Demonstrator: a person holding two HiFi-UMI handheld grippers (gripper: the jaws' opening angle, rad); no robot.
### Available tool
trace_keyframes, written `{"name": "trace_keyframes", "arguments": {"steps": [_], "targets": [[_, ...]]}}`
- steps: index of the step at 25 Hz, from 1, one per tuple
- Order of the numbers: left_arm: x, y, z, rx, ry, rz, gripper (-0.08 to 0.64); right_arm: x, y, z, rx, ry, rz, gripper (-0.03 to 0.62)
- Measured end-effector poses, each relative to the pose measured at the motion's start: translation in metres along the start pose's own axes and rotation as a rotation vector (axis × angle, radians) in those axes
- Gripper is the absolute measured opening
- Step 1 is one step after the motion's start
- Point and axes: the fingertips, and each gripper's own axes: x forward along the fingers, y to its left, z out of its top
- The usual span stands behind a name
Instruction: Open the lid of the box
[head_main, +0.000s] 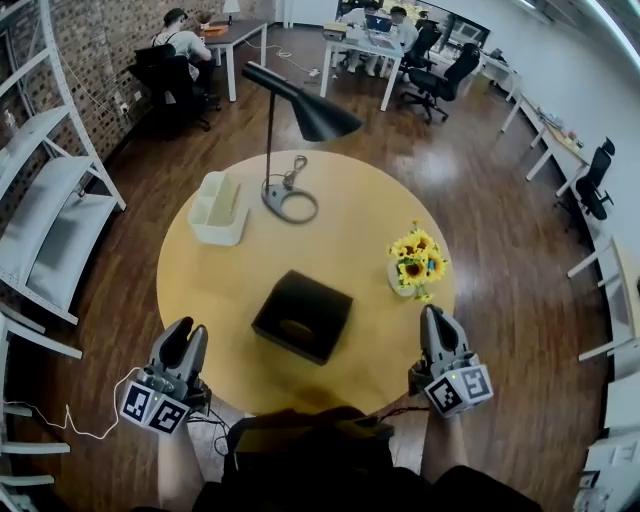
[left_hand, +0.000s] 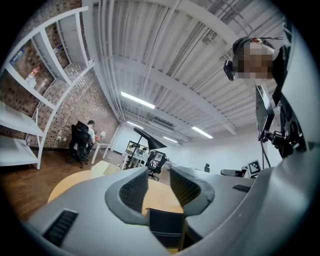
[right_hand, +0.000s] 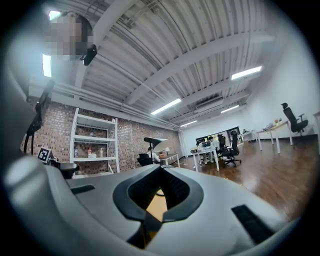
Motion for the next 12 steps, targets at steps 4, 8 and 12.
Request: {"name": "trace_keyframes", "arguments": {"steps": [4,8,12], "targets": [[0.0,0.02,-0.006,-0.003,0.009,0.099,0.006,0.002,0.0,-0.004,-0.021,0.01,-0.013,0.0],[0.001,0.027,-0.008,-0.03,0.017,0.091,0.006,0.007,0.003,-0.006,-0.012,0.0,-0.024,0.0],[0.002,0.036,-0.004,-0.028,0.015,0.097,0.006,0.008,0.004,-0.007,0.004,-0.014,-0.035,0.0]]}}
